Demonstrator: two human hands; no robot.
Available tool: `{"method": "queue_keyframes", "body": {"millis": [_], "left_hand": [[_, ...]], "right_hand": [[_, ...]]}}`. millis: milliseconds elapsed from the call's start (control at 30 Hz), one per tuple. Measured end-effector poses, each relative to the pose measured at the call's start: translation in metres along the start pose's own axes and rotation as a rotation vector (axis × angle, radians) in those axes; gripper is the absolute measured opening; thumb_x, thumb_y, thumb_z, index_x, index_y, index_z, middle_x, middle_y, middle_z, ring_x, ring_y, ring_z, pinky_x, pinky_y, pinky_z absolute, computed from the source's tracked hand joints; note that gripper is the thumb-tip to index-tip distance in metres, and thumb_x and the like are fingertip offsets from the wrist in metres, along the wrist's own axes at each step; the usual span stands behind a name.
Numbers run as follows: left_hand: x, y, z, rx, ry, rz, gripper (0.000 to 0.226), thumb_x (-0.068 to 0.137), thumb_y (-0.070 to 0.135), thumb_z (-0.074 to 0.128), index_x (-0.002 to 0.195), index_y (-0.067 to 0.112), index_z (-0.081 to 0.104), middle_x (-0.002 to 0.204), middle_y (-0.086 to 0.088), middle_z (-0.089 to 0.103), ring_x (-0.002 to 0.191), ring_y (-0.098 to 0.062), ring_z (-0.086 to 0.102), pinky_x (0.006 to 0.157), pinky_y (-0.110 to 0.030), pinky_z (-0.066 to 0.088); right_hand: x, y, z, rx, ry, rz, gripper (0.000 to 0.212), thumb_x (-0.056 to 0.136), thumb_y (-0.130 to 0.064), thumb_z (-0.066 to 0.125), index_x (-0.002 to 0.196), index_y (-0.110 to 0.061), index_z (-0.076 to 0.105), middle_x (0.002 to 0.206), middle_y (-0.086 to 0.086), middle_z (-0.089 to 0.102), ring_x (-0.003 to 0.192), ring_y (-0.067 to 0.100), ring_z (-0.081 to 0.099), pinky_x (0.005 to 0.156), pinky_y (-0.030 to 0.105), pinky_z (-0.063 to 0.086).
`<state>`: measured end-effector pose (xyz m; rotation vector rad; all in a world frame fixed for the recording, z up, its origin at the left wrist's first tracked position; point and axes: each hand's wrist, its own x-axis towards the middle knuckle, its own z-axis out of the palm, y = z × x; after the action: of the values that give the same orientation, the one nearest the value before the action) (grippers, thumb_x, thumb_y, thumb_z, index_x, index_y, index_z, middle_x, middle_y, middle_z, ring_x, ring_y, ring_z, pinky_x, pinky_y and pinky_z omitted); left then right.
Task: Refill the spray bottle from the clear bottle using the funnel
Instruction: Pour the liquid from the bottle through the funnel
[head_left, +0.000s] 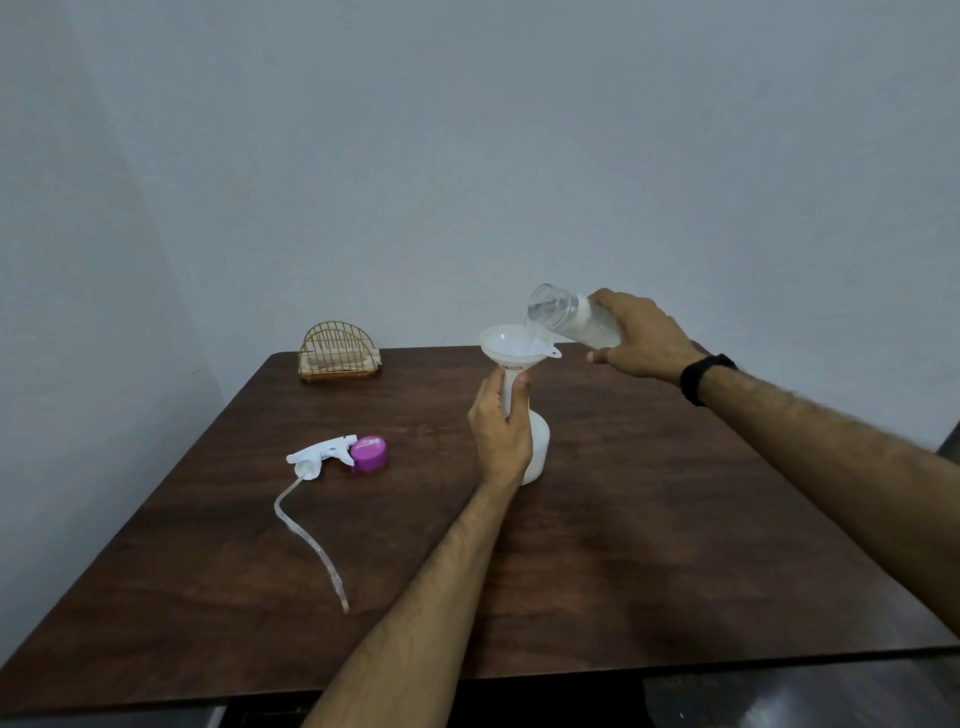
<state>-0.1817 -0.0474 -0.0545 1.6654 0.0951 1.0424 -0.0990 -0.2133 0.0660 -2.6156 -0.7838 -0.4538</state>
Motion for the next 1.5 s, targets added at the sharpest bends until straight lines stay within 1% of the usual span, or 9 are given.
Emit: {"method": "queue_keyframes", "body": {"millis": [100, 333, 600, 767, 867, 967, 1133, 1267, 1500], "left_hand": [[0.0, 0.001, 0.0, -0.009, -0.001, 0.0, 0.017, 0.101, 0.024, 0.057, 0.087, 0.015, 0.061, 0.079, 0.01, 0.059, 0.074, -0.004, 0.056, 0.069, -0.018, 0.046], [-0.001, 0.004, 0.001, 0.011, -0.015, 0.002, 0.016, 0.101, 0.025, 0.056, 0.086, 0.022, 0.059, 0.079, 0.012, 0.058, 0.074, -0.002, 0.056, 0.069, -0.014, 0.042], [-0.001, 0.005, 0.0, 0.015, -0.02, 0.002, 0.016, 0.101, 0.026, 0.057, 0.085, 0.024, 0.057, 0.078, 0.013, 0.056, 0.074, -0.001, 0.054, 0.069, -0.014, 0.042], [-0.002, 0.005, 0.001, 0.005, -0.024, -0.005, 0.015, 0.101, 0.026, 0.057, 0.089, 0.02, 0.062, 0.082, 0.011, 0.06, 0.077, -0.002, 0.057, 0.071, -0.013, 0.043], [-0.002, 0.003, 0.002, 0.007, -0.019, -0.014, 0.019, 0.101, 0.029, 0.056, 0.095, 0.013, 0.065, 0.085, 0.009, 0.062, 0.079, -0.003, 0.057, 0.072, -0.016, 0.045], [-0.002, 0.002, 0.003, 0.006, -0.018, -0.019, 0.021, 0.101, 0.03, 0.056, 0.098, 0.012, 0.066, 0.088, 0.006, 0.064, 0.081, -0.005, 0.059, 0.073, -0.018, 0.046], [-0.002, 0.002, 0.003, 0.011, -0.014, -0.019, 0.02, 0.101, 0.03, 0.055, 0.097, 0.012, 0.065, 0.087, 0.006, 0.063, 0.08, -0.005, 0.058, 0.073, -0.018, 0.045], [-0.002, 0.002, 0.003, 0.001, -0.016, -0.032, 0.021, 0.101, 0.031, 0.055, 0.103, 0.013, 0.066, 0.093, 0.003, 0.068, 0.087, -0.009, 0.062, 0.075, -0.017, 0.047], [-0.003, 0.005, 0.002, 0.003, 0.002, -0.038, 0.019, 0.101, 0.03, 0.055, 0.11, 0.018, 0.067, 0.098, 0.007, 0.069, 0.092, -0.008, 0.064, 0.078, -0.017, 0.049]], "right_hand": [[0.001, 0.0, -0.003, -0.018, -0.001, -0.007, 0.063, 0.077, -0.028, 0.082, 0.131, -0.022, 0.049, 0.119, 0.001, 0.062, 0.104, 0.025, 0.058, 0.085, 0.044, 0.052], [0.001, 0.003, -0.006, -0.053, 0.01, -0.03, 0.06, 0.079, -0.029, 0.08, 0.13, -0.024, 0.049, 0.118, -0.002, 0.061, 0.105, 0.024, 0.058, 0.083, 0.043, 0.051], [0.004, 0.004, -0.009, -0.088, 0.018, -0.045, 0.061, 0.079, -0.027, 0.079, 0.131, -0.025, 0.048, 0.12, -0.002, 0.061, 0.106, 0.025, 0.058, 0.079, 0.037, 0.046], [0.005, 0.005, -0.01, -0.122, 0.015, -0.058, 0.061, 0.079, -0.027, 0.078, 0.132, -0.026, 0.047, 0.122, -0.001, 0.06, 0.105, 0.025, 0.058, 0.078, 0.037, 0.046], [0.006, 0.005, -0.011, -0.132, 0.009, -0.065, 0.062, 0.08, -0.026, 0.077, 0.133, -0.025, 0.047, 0.123, -0.001, 0.059, 0.105, 0.025, 0.058, 0.077, 0.036, 0.044], [0.006, 0.006, -0.011, -0.141, 0.003, -0.072, 0.061, 0.08, -0.024, 0.076, 0.133, -0.025, 0.048, 0.122, 0.0, 0.059, 0.105, 0.025, 0.058, 0.078, 0.036, 0.045], [0.006, 0.008, -0.011, -0.159, 0.004, -0.087, 0.06, 0.08, -0.022, 0.074, 0.133, -0.025, 0.047, 0.121, 0.0, 0.059, 0.104, 0.024, 0.058, 0.077, 0.037, 0.046], [0.006, 0.008, -0.012, -0.176, -0.001, -0.093, 0.061, 0.08, -0.02, 0.074, 0.134, -0.025, 0.046, 0.12, -0.001, 0.059, 0.105, 0.024, 0.058, 0.078, 0.038, 0.049], [0.006, 0.007, -0.012, -0.187, 0.004, -0.099, 0.062, 0.08, -0.02, 0.073, 0.135, -0.025, 0.045, 0.122, -0.001, 0.058, 0.106, 0.024, 0.057, 0.076, 0.034, 0.042]]}}
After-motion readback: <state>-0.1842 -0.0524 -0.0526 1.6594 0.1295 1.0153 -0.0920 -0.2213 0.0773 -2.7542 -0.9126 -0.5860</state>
